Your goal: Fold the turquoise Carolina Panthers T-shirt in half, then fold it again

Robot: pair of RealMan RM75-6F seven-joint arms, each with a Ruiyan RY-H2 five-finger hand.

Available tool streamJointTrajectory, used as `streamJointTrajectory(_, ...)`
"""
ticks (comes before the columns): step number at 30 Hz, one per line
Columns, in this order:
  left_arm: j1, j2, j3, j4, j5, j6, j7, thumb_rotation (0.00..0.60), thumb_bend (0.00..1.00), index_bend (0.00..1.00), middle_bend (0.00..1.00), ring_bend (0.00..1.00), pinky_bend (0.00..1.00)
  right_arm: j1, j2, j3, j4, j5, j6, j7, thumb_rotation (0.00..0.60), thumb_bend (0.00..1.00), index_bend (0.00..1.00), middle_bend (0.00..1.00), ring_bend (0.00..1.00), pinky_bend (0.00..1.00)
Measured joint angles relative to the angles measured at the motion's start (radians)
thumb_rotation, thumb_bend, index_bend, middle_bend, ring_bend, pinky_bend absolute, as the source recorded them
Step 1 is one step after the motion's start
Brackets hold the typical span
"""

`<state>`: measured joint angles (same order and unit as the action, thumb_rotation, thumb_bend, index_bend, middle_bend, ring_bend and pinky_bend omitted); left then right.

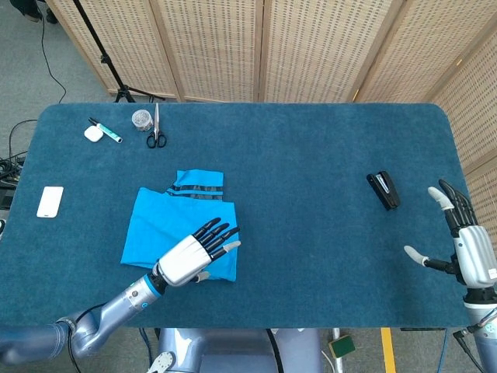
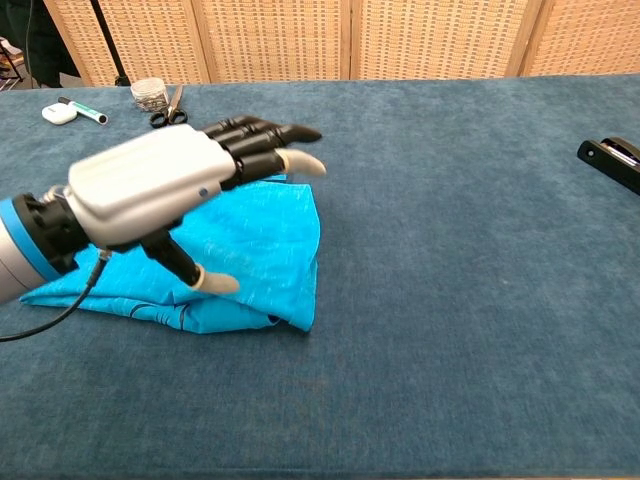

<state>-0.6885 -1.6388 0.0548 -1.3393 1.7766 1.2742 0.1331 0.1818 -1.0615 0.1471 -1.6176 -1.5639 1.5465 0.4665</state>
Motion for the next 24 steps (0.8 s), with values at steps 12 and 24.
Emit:
streamJointTrajectory(12,0.097,0.179,-0.007,-0.089,-0.086,0.073,-0.056,0.600,0.00,0.00,0.00,0.00,0.00,0.001,-0.001,-0.004,0.001,-0.007,-0.001,-0.009,0.600,0.00,0.00,0.00,0.00,0.00)
streamJointTrajectory(24,0.324,0.443,-0.001,-0.239,-0.292,0.203,-0.163,0.600,0.00,0.00,0.00,0.00,0.00,0.000,-0.007,-0.010,-0.004,-0.020,0.005,-0.057,0.600,0.00,0.00,0.00,0.00,0.00)
